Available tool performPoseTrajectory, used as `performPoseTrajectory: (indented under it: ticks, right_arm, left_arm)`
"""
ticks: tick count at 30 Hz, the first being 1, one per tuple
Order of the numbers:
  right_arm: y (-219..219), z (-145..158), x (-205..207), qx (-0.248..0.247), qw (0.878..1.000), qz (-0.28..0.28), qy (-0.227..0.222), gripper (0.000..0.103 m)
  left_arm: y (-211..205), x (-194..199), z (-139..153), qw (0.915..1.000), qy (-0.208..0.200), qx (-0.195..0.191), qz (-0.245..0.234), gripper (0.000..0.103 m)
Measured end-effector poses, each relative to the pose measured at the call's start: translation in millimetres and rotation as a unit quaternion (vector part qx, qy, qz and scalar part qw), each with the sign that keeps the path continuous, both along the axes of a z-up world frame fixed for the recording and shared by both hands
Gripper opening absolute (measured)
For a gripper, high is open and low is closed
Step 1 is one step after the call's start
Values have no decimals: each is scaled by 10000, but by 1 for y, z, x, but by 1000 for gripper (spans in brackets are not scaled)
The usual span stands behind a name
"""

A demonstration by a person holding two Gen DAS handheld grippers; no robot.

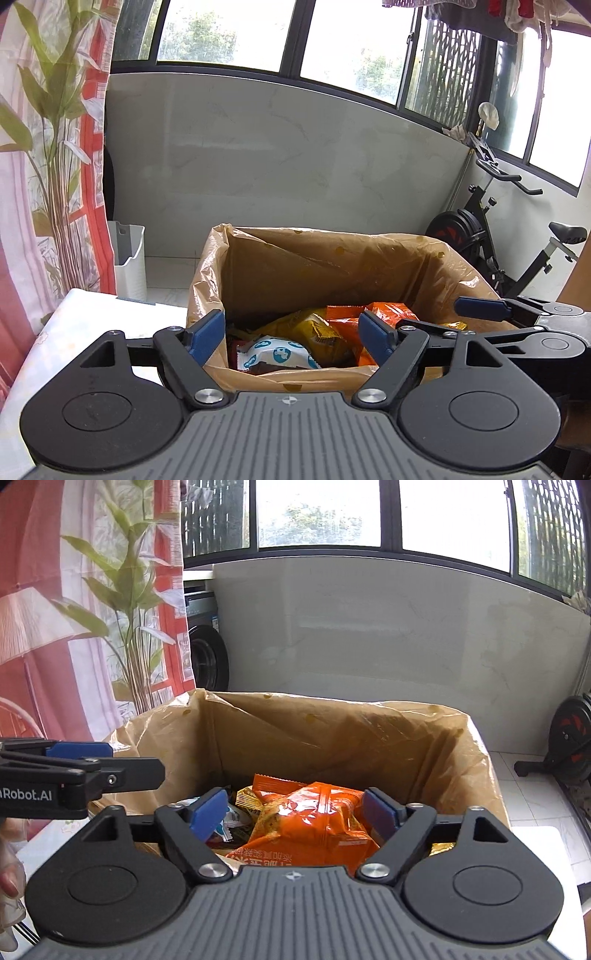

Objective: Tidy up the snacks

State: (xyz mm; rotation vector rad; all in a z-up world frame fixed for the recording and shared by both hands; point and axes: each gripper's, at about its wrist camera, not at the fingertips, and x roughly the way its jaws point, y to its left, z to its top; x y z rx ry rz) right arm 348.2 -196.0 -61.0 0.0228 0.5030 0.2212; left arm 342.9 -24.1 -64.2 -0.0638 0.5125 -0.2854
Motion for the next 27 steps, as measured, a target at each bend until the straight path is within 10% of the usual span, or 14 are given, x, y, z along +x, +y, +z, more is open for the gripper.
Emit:
performPoseTrajectory:
  ticks: [27]
  right_arm:
    - [-18,69,-157,263,9955,-781,-465,103]
  left_arm:
    - [18,-161,75,9899,-747,731,961,95]
